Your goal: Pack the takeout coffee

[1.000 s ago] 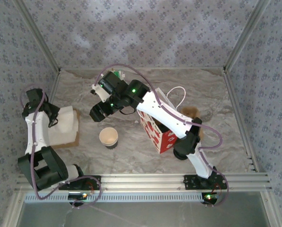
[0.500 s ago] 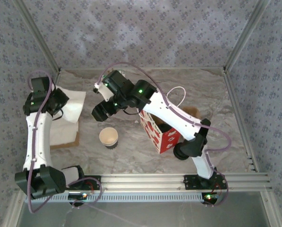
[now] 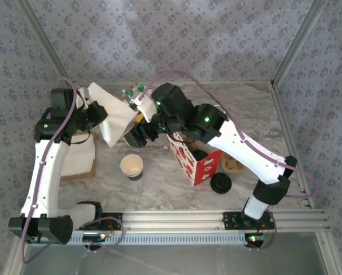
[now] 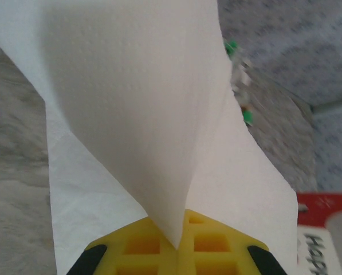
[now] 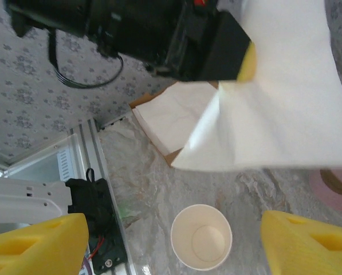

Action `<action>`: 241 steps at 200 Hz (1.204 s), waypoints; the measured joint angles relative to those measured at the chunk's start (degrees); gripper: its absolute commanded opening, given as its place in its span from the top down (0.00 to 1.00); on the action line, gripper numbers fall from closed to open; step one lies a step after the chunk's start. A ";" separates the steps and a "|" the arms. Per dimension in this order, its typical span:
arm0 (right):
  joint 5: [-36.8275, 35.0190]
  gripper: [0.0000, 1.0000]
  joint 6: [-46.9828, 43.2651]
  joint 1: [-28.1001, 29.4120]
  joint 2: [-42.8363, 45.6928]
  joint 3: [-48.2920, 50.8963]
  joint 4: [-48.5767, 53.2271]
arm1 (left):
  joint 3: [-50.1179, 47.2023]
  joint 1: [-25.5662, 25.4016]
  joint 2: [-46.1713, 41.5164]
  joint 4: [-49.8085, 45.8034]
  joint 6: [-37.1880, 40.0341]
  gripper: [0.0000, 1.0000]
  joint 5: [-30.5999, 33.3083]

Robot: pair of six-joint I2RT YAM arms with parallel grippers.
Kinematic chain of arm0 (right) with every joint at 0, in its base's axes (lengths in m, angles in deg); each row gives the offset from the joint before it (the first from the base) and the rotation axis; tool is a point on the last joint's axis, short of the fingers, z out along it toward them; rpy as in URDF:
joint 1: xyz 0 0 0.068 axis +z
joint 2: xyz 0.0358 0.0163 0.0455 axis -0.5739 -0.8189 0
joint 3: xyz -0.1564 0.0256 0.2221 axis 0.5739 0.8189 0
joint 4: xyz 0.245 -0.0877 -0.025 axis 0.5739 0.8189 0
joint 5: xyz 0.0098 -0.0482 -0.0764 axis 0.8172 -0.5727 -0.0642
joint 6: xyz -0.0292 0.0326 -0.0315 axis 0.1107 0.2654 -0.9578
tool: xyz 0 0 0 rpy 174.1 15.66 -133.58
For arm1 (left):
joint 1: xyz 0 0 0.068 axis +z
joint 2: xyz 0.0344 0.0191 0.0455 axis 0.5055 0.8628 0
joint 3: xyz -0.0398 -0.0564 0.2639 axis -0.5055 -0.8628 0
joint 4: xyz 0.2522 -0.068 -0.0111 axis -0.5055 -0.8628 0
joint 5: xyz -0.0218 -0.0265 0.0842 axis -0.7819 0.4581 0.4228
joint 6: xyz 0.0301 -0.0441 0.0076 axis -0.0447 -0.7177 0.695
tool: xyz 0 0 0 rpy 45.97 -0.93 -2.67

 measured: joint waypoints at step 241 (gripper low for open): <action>6.19 0.28 -11.54 -8.63 5.27 10.47 -2.03 | 3.67 -15.26 1.36 10.40 -0.48 1.00 -28.20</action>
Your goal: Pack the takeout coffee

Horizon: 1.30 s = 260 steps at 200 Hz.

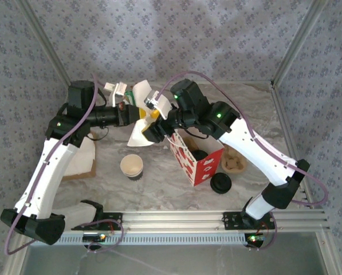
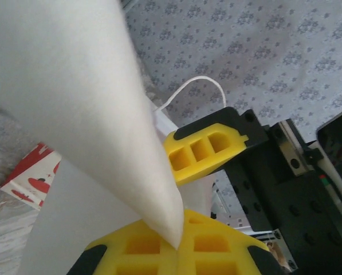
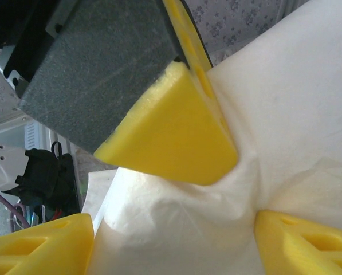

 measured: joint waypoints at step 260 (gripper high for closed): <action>-8.94 1.00 6.32 1.57 9.03 5.16 -9.44 | -0.66 -0.74 -4.46 10.97 -13.46 0.01 9.90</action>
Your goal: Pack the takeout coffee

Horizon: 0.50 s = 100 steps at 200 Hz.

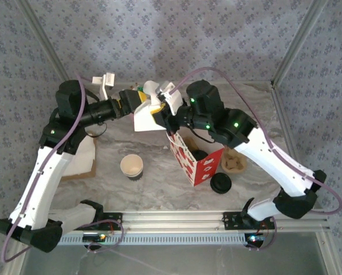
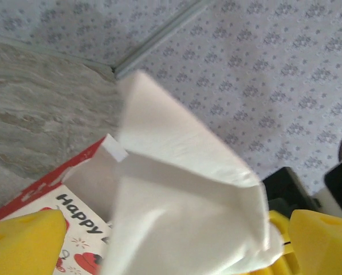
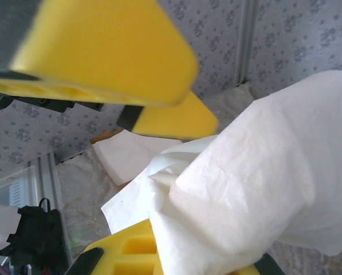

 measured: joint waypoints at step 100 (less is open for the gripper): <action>-12.22 1.00 2.56 -1.86 10.05 4.42 11.32 | -4.33 -5.99 -5.77 -4.17 5.70 0.01 15.67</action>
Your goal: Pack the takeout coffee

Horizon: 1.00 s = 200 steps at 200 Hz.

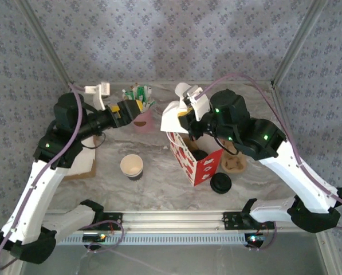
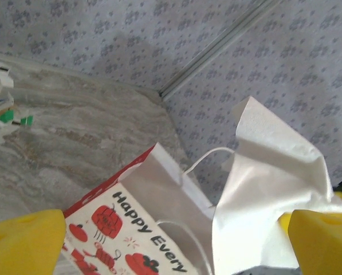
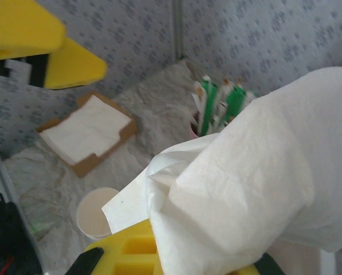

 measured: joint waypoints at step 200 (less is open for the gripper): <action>-1.90 1.00 0.79 -1.22 -7.06 -2.93 17.66 | -4.17 -18.27 6.86 -1.75 5.35 0.00 15.41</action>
